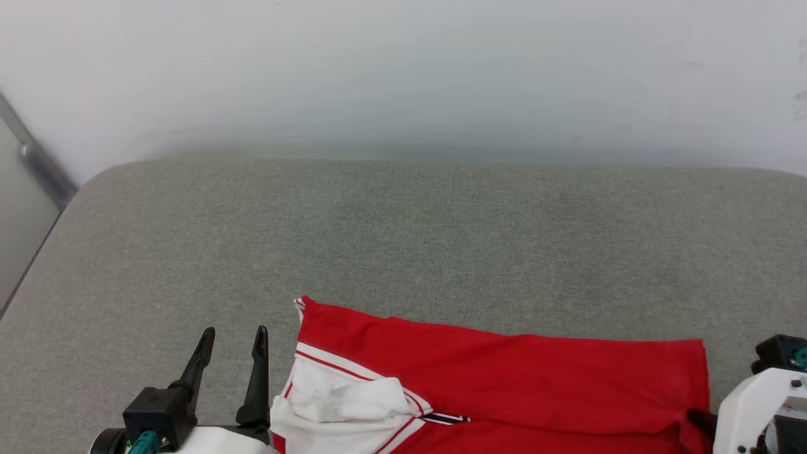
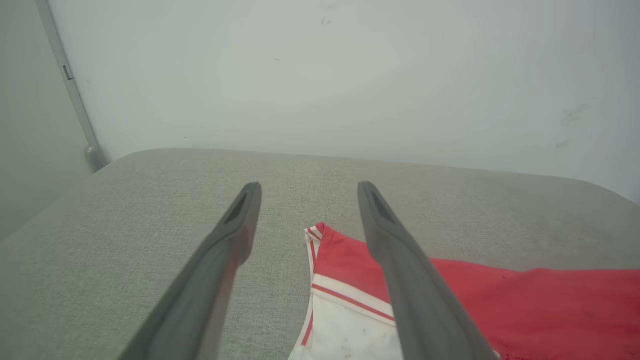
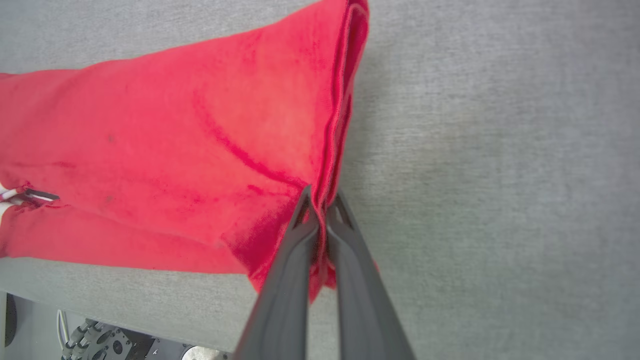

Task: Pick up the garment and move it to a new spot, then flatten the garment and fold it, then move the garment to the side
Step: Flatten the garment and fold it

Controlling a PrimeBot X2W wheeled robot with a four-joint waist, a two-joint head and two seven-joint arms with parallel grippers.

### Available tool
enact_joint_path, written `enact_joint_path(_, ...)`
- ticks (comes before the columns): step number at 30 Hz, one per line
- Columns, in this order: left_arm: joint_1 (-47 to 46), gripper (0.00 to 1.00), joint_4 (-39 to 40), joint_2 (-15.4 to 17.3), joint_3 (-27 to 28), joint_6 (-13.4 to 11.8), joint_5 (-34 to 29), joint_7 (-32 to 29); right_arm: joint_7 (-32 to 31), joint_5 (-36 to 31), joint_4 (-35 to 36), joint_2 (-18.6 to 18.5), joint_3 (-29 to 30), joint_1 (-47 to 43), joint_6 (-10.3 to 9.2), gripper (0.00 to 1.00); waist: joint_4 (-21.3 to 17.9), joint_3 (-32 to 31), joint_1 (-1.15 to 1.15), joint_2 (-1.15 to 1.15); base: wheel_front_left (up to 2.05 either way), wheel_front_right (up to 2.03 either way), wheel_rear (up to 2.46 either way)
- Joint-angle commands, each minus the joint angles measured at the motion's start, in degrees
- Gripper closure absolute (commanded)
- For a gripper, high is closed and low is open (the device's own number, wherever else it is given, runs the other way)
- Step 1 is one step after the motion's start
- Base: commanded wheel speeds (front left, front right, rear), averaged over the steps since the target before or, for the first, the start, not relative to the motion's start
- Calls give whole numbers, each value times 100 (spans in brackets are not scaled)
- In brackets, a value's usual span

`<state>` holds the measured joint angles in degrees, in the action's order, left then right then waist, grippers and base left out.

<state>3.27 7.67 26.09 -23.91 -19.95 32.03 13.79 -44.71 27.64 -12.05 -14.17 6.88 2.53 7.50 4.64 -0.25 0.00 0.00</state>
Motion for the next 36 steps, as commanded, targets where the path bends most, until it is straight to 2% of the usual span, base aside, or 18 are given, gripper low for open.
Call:
enact_joint_path(1, 84, 0, -26, -18, -18, -12, 0, 35, -53, -100, 101, -66, 237, -129, -2, 100, -70, -57, 0, 0, 0, 0, 0)
enact_joint_path(7, 112, 0, -119, -17, -43, 23, -15, 52, -188, -284, 318, -45, 821, -258, -2, 100, -125, -87, 0, 0, 0, 0, 0)
enact_joint_path(12, 60, 0, -186, -46, -54, 69, -65, 82, -488, -169, 494, 156, 1193, -243, -2, 100, -158, -90, 0, 0, 0, 0, 0)
enact_joint_path(15, 18, 0, -207, -61, -67, 95, -96, 93, -899, 368, 600, 525, 1389, -117, -2, 100, -154, -107, 0, 0, 0, 0, 0)
enact_joint_path(18, -8, 0, -215, -69, -86, 110, -103, 102, -1531, 1255, 736, 898, 1584, 3, -2, 100, -131, -132, 0, 0, 0, 0, 0)
enact_joint_path(23, -84, 0, -225, -102, -141, 157, -129, 96, -2419, 2551, 681, 1130, 1848, 157, -2, 100, -12, -156, 0, 0, 0, 0, 0)
enact_joint_path(26, -167, 0, -249, -131, -183, 199, -140, 95, -2479, 3337, 300, 1140, 1598, 229, -2, 100, 95, -142, 0, 0, 0, 0, 0)
enact_joint_path(30, -278, 0, -294, -175, -235, 267, -146, 96, -2179, 4056, -107, 1134, 928, 353, -1, 100, 234, -96, 0, 0, 0, 0, 0)
enact_joint_path(36, -443, 0, -380, -238, -261, 376, -124, 104, -1545, 4792, -522, 1134, -259, 632, -1, 100, 429, 55, 0, 0, 0, 0, 0)
